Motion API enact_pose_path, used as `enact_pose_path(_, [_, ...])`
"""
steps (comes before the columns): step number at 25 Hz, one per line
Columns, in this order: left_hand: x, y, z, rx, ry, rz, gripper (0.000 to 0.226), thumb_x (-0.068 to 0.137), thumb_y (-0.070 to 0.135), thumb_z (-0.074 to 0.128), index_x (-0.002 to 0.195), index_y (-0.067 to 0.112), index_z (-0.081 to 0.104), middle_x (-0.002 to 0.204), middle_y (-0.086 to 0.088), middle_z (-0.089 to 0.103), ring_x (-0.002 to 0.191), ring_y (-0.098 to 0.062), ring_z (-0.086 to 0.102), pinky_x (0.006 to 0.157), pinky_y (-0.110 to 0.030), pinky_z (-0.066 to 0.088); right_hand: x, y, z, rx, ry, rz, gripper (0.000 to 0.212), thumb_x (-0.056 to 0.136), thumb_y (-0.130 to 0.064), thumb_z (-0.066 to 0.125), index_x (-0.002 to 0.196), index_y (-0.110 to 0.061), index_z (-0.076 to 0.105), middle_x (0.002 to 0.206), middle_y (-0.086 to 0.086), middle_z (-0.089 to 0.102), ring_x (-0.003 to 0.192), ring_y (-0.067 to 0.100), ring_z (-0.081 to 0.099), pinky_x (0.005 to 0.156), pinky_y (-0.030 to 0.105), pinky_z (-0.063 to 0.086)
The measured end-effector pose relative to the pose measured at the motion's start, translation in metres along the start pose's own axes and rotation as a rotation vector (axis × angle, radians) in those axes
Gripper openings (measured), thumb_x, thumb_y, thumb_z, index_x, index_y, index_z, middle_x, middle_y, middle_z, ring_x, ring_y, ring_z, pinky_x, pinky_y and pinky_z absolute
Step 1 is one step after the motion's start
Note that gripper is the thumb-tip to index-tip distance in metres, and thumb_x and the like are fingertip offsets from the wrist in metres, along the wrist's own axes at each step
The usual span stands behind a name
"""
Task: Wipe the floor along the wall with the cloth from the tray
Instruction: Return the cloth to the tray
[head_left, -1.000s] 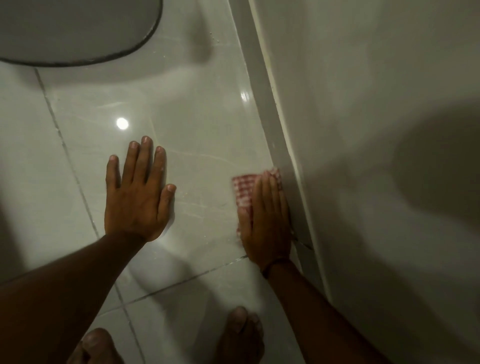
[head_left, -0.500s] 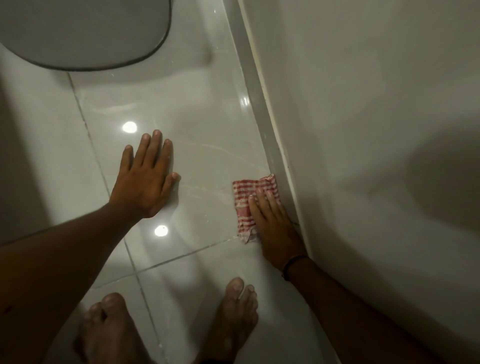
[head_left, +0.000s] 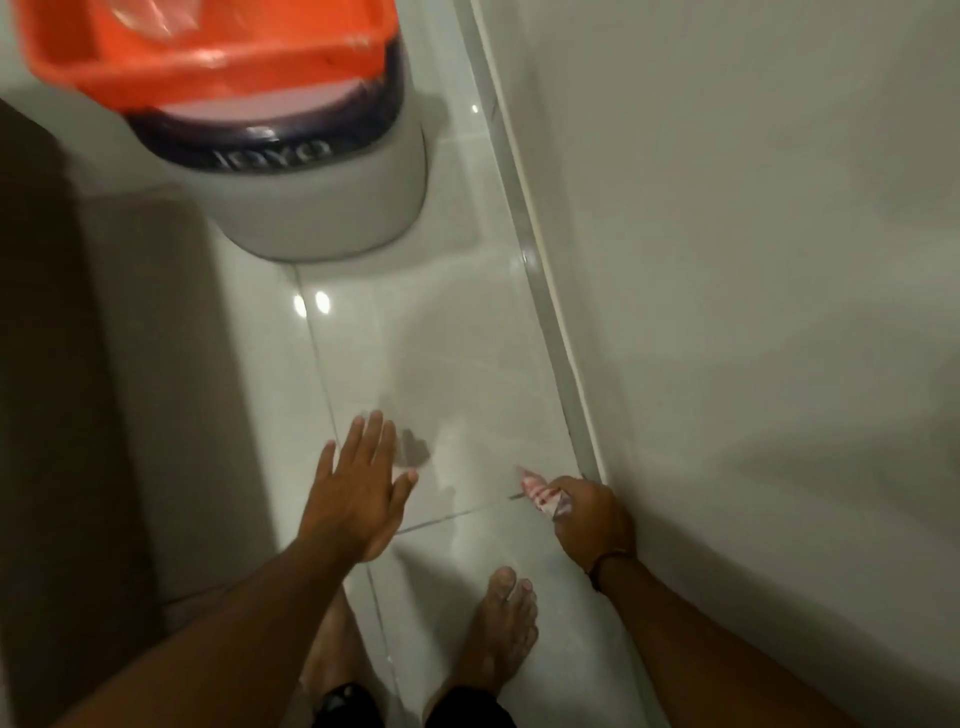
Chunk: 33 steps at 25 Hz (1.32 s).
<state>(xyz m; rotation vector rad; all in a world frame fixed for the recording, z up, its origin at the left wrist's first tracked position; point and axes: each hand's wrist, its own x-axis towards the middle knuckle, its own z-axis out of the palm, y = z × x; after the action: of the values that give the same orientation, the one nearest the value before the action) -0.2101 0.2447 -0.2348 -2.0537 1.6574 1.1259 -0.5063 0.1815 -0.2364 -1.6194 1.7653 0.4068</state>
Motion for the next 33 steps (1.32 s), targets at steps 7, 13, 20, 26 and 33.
enact_pose_path(7, [-0.033, 0.023, -0.197, -0.027, 0.215, -0.057, 0.080, 0.110, 0.061, 0.014, 0.174, 0.017, -0.009, 0.182, -0.004, -0.021, 0.168, -0.024, -0.023, 0.137, -0.050, -0.005, -0.038, -0.170, -0.162, 0.055, 0.035, -0.232, 0.019, 0.092, -0.021, 0.068, 0.106, -0.032, 0.076, 0.098, -0.007, 0.081, 0.090, 0.020, 0.075, 0.078, 0.032, 0.062])
enact_pose_path(13, [0.017, 0.000, -0.357, -0.095, 0.468, -0.054, 0.078, 0.111, 0.055, 0.024, 0.174, 0.016, -0.003, 0.185, -0.006, -0.009, 0.172, -0.027, -0.008, 0.139, -0.053, 0.004, 0.020, -0.371, -0.304, 0.214, 0.217, -0.479, 0.022, 0.095, -0.023, 0.072, 0.114, -0.030, 0.078, 0.106, -0.004, 0.082, 0.094, 0.021, 0.074, 0.079, 0.032, 0.061])
enact_pose_path(20, [0.094, -0.052, -0.389, -0.106, 0.310, -0.067, 0.084, 0.110, 0.058, 0.025, 0.173, 0.017, -0.010, 0.184, -0.008, -0.016, 0.172, -0.028, -0.012, 0.139, -0.054, 0.000, 0.160, -0.511, -0.309, 0.003, 0.435, -0.650, 0.039, 0.093, -0.019, 0.074, 0.130, -0.029, 0.069, 0.124, 0.003, 0.076, 0.109, 0.028, 0.072, 0.084, 0.035, 0.060])
enact_pose_path(26, [0.103, -0.064, -0.365, -0.113, 0.273, -0.079, 0.093, 0.099, 0.075, 0.004, 0.173, 0.021, -0.011, 0.182, -0.004, -0.017, 0.169, -0.028, -0.020, 0.136, -0.051, -0.016, 0.204, -0.491, -0.227, -0.433, 0.068, -0.660, 0.077, 0.104, -0.034, 0.055, 0.166, -0.022, 0.010, 0.176, 0.009, 0.012, 0.163, 0.036, 0.005, 0.128, 0.050, 0.000])
enact_pose_path(33, [0.101, -0.064, -0.374, -0.044, 0.225, -0.097, 0.092, 0.100, 0.076, 0.004, 0.170, 0.021, -0.022, 0.181, -0.004, -0.026, 0.166, -0.026, -0.029, 0.134, -0.052, -0.020, 0.199, -0.492, -0.238, -0.503, -0.104, -0.637, 0.093, 0.102, -0.036, 0.053, 0.165, -0.023, -0.014, 0.176, 0.009, -0.016, 0.161, 0.034, -0.019, 0.128, 0.054, -0.010])
